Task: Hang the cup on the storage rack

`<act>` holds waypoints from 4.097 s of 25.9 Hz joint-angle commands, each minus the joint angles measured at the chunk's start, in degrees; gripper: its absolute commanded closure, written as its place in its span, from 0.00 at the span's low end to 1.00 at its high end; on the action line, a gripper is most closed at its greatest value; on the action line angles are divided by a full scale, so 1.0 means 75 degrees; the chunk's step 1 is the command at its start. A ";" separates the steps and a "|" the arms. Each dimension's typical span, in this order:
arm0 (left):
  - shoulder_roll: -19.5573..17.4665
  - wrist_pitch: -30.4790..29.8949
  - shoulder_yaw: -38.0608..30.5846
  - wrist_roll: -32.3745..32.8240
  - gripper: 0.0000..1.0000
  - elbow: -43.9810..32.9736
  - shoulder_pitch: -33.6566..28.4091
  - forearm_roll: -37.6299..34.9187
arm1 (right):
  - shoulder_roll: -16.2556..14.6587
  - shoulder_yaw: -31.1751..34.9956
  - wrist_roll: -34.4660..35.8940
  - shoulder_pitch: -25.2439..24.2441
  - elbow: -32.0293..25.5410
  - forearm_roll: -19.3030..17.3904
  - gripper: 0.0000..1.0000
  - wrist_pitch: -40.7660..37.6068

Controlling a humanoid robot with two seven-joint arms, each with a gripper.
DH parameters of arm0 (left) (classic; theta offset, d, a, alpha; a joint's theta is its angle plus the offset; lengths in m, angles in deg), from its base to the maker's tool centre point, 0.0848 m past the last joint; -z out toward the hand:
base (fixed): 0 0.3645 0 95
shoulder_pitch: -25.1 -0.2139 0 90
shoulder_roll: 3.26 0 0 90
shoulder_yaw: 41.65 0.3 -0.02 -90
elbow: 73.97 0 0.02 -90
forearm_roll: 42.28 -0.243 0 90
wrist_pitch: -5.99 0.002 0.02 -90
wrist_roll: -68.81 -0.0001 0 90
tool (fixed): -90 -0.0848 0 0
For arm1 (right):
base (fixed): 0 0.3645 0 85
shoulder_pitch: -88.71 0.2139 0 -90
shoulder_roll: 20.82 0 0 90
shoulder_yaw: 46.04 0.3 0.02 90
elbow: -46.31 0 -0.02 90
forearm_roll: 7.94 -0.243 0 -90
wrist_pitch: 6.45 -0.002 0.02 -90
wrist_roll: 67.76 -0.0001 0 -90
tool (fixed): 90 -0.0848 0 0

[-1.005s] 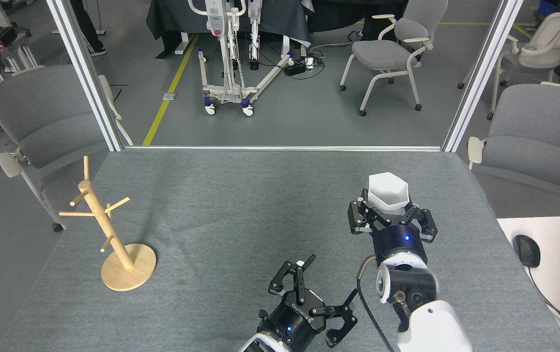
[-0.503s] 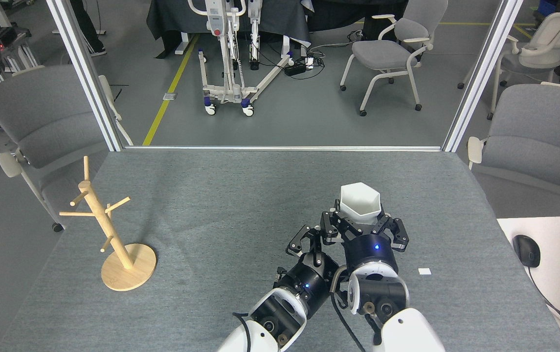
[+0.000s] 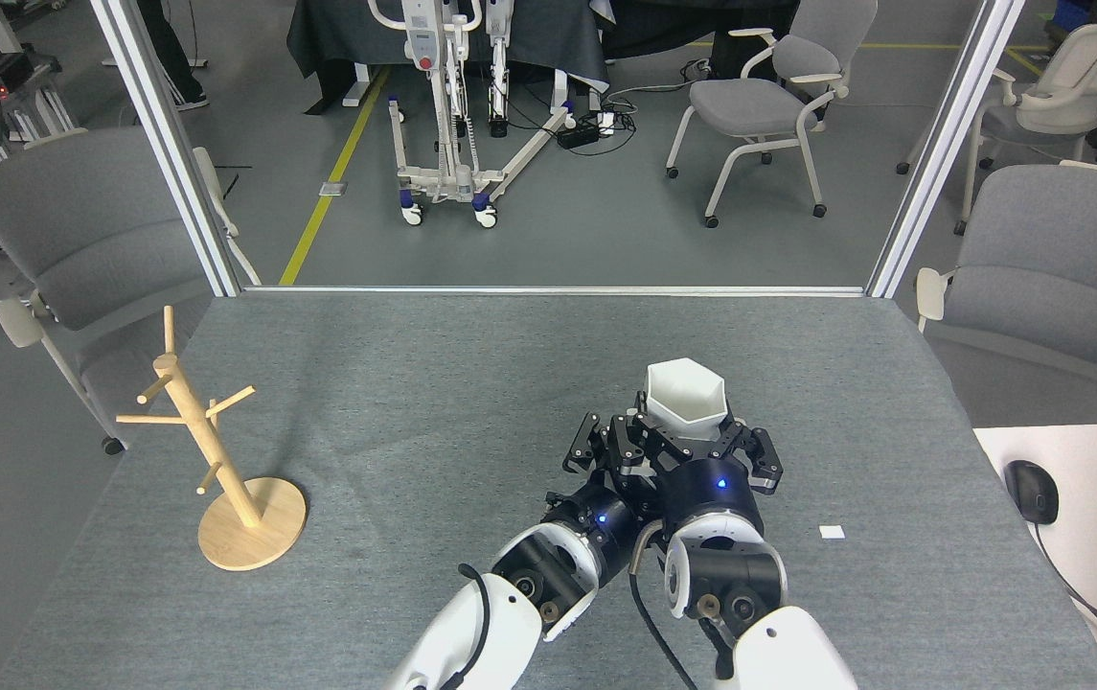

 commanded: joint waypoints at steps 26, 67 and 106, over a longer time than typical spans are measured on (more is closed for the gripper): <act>-0.0257 0.0602 -0.0844 -0.0185 0.00 -0.0061 -0.0466 0.0155 | -0.0476 0.0256 -0.0752 0.0023 0.0001 -0.0083 1.00 0.0140; -0.0047 0.2254 -0.0340 -0.0432 0.00 -0.1011 -0.1474 -0.1169 | -0.0101 0.0280 -0.4737 0.1300 -0.0773 -0.0622 1.00 0.0000; 0.0000 0.2606 -0.0235 0.0014 0.01 -0.1163 -0.1275 -0.1298 | 0.0532 -0.0107 -0.4831 0.1171 -0.0773 -0.0622 1.00 0.0082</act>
